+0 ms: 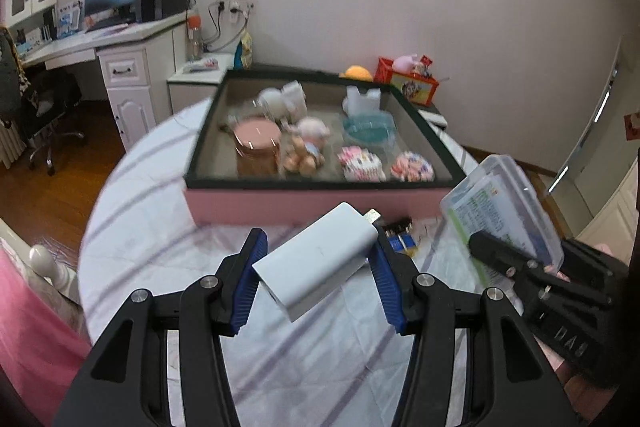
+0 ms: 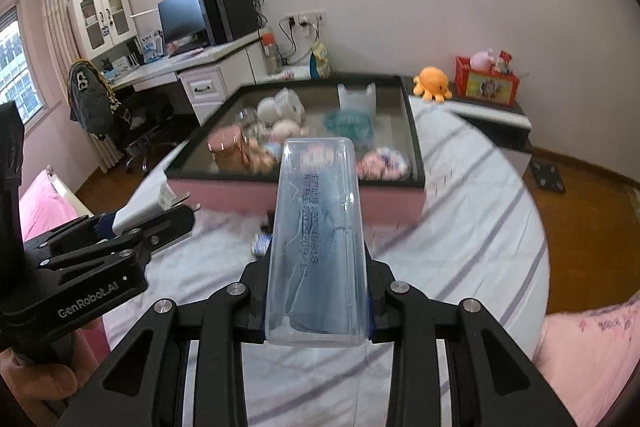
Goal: Organize rigid objects
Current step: 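Carry the charger with the left gripper while the right gripper carries the case into the box, then open both grippers in the pink box and withdraw them toward the quilt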
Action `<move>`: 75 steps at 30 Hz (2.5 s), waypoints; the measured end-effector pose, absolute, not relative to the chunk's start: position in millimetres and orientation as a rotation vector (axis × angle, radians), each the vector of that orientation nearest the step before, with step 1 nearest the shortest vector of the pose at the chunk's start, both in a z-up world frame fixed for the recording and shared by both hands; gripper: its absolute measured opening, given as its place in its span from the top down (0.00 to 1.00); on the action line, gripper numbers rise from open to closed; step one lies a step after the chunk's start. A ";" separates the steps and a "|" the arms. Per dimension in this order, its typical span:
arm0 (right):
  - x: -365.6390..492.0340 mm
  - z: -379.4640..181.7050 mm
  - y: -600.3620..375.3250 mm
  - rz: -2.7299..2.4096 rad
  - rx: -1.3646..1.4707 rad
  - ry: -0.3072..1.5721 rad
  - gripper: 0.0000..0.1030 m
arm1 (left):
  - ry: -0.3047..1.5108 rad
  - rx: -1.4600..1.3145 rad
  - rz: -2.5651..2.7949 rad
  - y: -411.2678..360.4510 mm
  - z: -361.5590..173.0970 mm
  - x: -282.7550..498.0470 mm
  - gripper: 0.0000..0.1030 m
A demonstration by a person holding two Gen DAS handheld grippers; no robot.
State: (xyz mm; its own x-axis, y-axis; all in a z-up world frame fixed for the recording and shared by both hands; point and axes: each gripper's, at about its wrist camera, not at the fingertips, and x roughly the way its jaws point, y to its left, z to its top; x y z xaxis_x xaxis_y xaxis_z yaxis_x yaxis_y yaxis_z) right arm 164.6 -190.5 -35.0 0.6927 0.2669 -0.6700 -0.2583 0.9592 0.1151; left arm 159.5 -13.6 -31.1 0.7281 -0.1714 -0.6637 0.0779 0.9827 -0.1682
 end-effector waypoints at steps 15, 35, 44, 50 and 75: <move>229.8 10.8 -177.2 0.296 -0.016 0.679 0.69 | 0.639 -0.099 -0.113 11.2 13.8 219.8 0.49; 314.8 -38.1 -174.5 0.266 -0.016 0.815 0.68 | 0.744 -0.111 -0.146 -13.1 -22.4 310.7 0.48; 323.1 -60.3 -173.8 0.256 -0.025 0.864 0.64 | 0.708 -0.115 -0.109 -7.0 -21.5 306.6 0.08; 314.1 -57.2 -177.0 0.250 -0.002 0.846 0.06 | 0.661 -0.125 -0.088 6.9 -9.4 284.6 0.00; 161.3 46.5 -198.0 0.182 0.078 0.560 0.00 | 0.561 -0.082 -0.004 22.8 42.4 143.2 0.00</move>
